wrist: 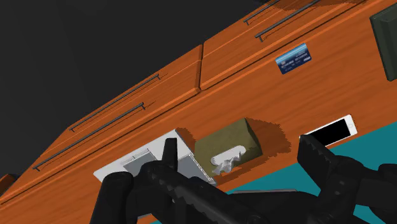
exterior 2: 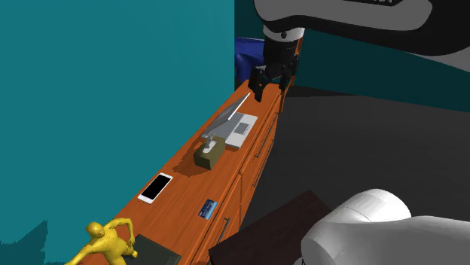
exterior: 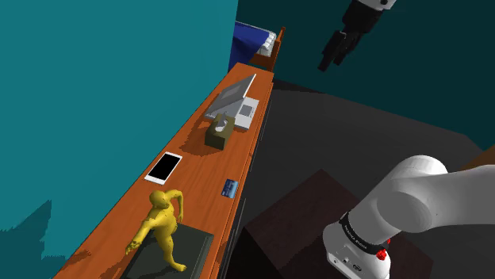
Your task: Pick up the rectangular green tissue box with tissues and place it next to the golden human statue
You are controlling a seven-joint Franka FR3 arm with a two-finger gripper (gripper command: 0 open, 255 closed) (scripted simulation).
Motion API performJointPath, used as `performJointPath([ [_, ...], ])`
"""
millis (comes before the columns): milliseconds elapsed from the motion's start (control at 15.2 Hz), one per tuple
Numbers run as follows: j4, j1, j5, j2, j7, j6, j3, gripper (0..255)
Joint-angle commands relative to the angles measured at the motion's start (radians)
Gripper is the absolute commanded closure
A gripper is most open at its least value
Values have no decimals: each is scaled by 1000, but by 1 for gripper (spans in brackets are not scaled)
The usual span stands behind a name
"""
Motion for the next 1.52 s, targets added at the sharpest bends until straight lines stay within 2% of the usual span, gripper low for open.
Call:
performJointPath([
  [0,0,0,0,0,0,0,0,0],
  [396,-67,17,50,132,-24,192,-51,0],
  [792,-86,46,124,304,-70,373,-100,0],
  [1122,-63,79,215,472,-133,505,-138,0],
  [1452,-4,110,343,656,-222,606,-165,0],
])
